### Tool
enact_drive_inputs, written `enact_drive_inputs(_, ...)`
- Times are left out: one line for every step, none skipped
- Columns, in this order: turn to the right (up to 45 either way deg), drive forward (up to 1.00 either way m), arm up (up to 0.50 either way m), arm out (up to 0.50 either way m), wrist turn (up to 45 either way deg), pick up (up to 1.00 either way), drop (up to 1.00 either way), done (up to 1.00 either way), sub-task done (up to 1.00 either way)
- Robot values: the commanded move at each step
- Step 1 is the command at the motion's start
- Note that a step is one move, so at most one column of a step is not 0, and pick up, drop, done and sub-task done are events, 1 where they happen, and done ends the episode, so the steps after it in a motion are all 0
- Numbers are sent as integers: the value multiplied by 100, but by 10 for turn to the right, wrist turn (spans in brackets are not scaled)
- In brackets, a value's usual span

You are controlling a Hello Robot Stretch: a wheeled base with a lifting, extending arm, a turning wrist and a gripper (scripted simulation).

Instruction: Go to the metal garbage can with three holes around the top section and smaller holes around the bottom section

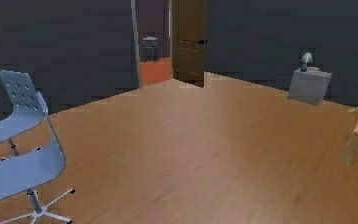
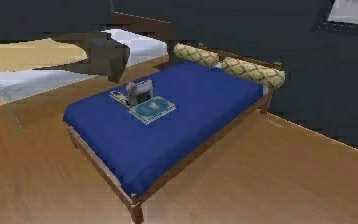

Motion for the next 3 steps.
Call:
enact_drive_inputs(0,100,0,0,0,0,0,0,0)
enact_drive_inputs(0,100,0,0,0,0,0,0,0)
enact_drive_inputs(0,100,0,0,0,0,0,0,0)
